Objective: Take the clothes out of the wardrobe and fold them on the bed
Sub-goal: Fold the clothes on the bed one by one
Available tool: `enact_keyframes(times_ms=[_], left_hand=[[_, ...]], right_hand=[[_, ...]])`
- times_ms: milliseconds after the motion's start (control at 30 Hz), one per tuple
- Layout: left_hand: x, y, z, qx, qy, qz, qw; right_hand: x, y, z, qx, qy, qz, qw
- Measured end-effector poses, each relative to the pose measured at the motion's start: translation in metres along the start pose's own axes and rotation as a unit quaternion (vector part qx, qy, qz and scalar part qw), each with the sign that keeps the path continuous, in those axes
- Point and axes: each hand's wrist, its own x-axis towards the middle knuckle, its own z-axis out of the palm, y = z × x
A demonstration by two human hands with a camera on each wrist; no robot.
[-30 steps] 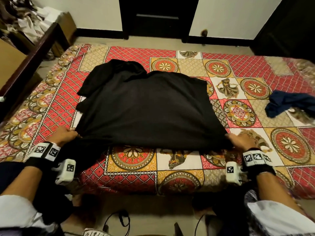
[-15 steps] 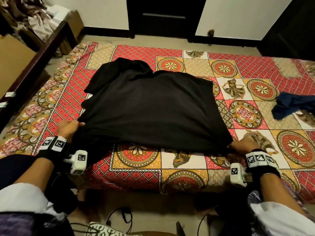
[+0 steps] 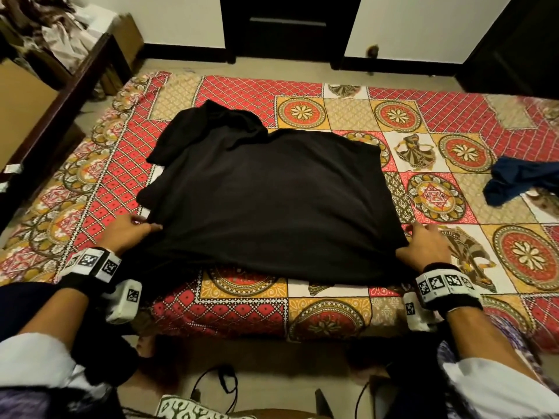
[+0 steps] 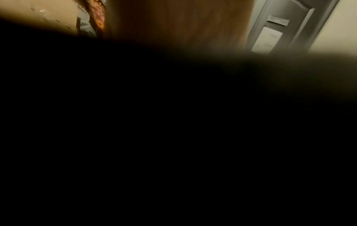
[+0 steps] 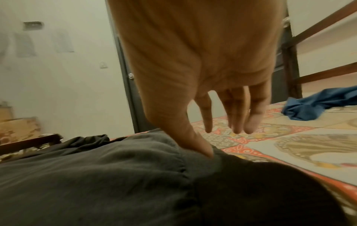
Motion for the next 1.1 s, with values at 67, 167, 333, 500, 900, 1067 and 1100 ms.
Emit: enact_keyframes(times_ms=[67,167,333,500,900,1067,1100], left_hand=[[0.001,0.012,0.006,-0.056,0.022,0.001,0.998],[0.003,0.025,0.013,-0.115,0.045,-0.020,0.992],[0.025,0.033,0.006,-0.087,0.043,-0.045,0.994],[0.037,0.018,-0.009,-0.004,0.028,-0.081,0.996],[0.088,0.034,-0.023,-0.111,-0.066,-0.124,0.984],[0.095,0.018,-0.037,-0.014,0.056,-0.031,0.998],[0.089,0.017,-0.036,0.024,0.084,-0.015,0.996]], right_hand=[[0.004,-0.012,0.008,0.048,0.028,-0.087,0.995],[0.011,-0.025,0.025,0.023,-0.031,-0.158,0.987],[0.019,-0.031,0.044,-0.060,-0.111,-0.139,0.982],[0.027,-0.023,0.043,-0.063,-0.155,-0.137,0.976],[0.041,-0.027,0.040,-0.070,-0.200,-0.121,0.970],[0.039,-0.024,0.043,-0.105,-0.209,-0.129,0.964],[0.038,-0.024,0.042,-0.108,-0.210,-0.129,0.963]])
